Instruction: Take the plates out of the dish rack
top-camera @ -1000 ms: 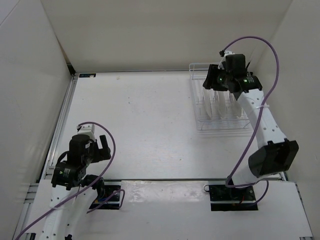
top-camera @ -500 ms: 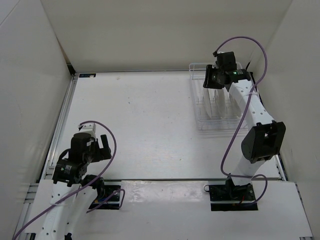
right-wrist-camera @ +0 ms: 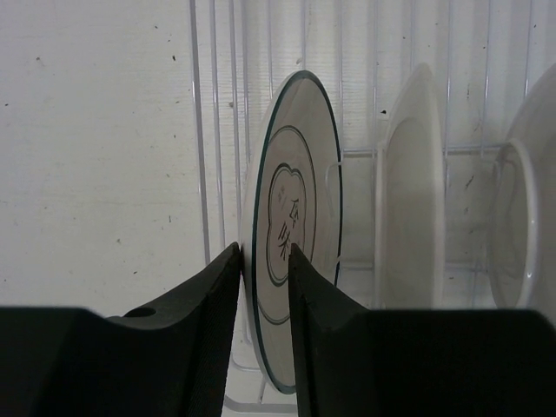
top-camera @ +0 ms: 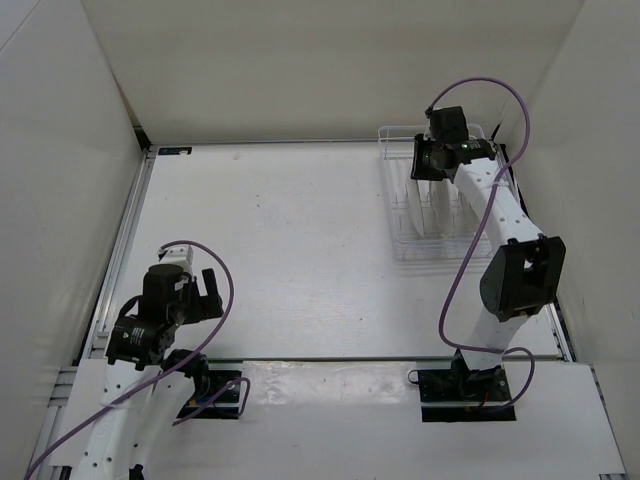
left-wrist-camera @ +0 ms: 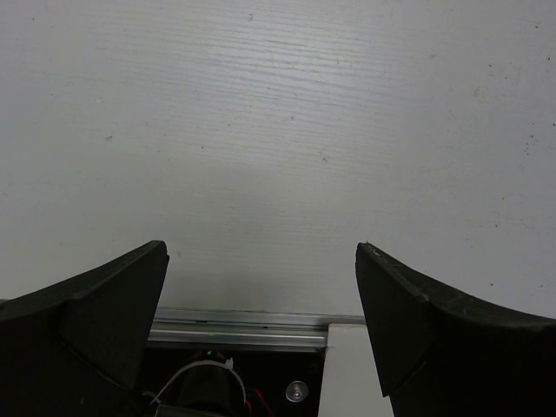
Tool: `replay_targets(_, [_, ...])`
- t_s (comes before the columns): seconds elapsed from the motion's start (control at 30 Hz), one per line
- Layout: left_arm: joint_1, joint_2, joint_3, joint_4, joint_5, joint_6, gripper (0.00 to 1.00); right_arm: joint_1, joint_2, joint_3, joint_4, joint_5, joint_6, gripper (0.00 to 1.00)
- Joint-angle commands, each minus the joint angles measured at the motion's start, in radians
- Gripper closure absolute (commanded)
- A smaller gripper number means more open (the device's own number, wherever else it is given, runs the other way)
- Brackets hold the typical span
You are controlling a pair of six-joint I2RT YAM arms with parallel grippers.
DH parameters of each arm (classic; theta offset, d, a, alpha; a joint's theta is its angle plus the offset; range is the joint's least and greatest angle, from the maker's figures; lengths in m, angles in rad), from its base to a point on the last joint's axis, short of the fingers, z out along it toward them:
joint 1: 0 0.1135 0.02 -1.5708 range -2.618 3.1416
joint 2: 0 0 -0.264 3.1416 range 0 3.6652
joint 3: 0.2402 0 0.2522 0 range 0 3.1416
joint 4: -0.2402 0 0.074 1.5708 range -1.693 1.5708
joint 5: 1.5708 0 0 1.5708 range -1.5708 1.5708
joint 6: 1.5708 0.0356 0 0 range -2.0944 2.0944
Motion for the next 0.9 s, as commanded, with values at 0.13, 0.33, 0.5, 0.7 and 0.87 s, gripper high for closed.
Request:
replay_targets(0.13, [0.000, 0.000, -0.007, 0.014, -0.001, 0.003, 0.00, -0.019, 0.022, -0.021, 0.015, 0.032, 0.002, 0.75])
replay_targets(0.33, [0.001, 0.005, -0.004, 0.016, -0.001, 0.005, 0.00, -0.034, 0.037, -0.047, 0.022, 0.005, 0.015, 0.82])
replay_targets(0.5, [0.000, 0.003, -0.007, 0.014, -0.001, 0.003, 0.00, -0.045, 0.049, -0.039, 0.018, -0.023, 0.022, 0.87])
replay_targets(0.7, [0.001, 0.008, -0.007, 0.014, -0.001, 0.005, 0.00, -0.054, 0.048, 0.022, -0.008, -0.045, 0.025, 0.96])
replay_targets(0.87, [0.000, 0.015, -0.008, 0.017, 0.004, 0.003, 0.00, -0.060, 0.049, 0.133, -0.060, -0.038, 0.015, 1.00])
